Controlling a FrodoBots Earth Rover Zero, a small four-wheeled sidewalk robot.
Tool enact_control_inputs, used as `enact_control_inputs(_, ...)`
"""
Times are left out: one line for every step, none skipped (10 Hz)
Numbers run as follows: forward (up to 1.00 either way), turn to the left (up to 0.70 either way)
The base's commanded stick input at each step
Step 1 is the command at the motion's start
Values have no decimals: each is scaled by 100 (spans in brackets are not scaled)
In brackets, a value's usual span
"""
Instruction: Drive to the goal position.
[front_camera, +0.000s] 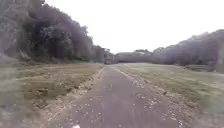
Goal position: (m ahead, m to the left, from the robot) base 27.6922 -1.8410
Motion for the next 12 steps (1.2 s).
enact_control_inputs(45,0)
enact_control_inputs(45,0)
enact_control_inputs(45,0)
enact_control_inputs(45,0)
enact_control_inputs(45,0)
enact_control_inputs(45,0)
enact_control_inputs(45,0)
enact_control_inputs(45,0)
enact_control_inputs(45,0)
enact_control_inputs(45,0)
enact_control_inputs(45,0)
enact_control_inputs(45,0)
